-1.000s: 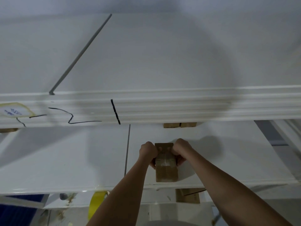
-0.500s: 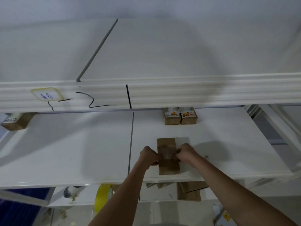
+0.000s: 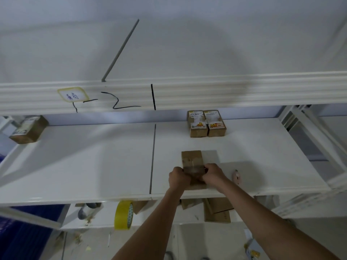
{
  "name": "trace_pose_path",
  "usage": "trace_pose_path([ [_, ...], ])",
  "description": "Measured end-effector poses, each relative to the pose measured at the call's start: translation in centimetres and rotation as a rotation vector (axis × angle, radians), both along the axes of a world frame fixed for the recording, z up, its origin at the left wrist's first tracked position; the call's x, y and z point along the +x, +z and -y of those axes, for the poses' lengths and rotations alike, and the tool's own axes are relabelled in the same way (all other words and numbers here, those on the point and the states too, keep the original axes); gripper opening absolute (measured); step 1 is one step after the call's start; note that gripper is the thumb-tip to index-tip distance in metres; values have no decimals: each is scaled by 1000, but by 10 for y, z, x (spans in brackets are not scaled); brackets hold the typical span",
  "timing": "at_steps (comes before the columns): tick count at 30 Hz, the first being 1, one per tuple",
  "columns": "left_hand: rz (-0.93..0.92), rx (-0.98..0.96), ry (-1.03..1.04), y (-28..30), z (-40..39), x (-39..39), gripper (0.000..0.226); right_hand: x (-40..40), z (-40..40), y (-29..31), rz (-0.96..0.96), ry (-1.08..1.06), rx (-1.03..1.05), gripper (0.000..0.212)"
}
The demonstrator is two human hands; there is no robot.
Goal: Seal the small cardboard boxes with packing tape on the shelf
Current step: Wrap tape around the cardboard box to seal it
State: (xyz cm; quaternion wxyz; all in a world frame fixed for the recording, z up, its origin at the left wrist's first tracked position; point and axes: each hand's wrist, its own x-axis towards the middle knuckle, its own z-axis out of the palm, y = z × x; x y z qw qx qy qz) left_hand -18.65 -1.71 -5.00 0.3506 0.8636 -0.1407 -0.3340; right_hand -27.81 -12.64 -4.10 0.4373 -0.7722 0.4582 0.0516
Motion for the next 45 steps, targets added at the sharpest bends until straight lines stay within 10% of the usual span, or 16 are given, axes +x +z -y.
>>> trace_pose_path([
  [4, -90, -87, 20, -11, -9, -3, 53, -9, -3, -1, 31, 4, -29, 39],
  [13, -13, -67, 39, -8, -6, -12, 56, -19, -8, -3, 27, 20, -100, 28],
  [22, 391, -125, 508, 11, -63, -4, 17, -5, -39, 28, 341, -146, -460, 21],
  [35, -5, -40, 743, -17, -212, 40, 41, 72, -170, -21, 156, -142, 458, 12],
  [45, -217, -81, 438, -32, -245, 58, 36, 101, -226, -36, 84, -281, 501, 22],
])
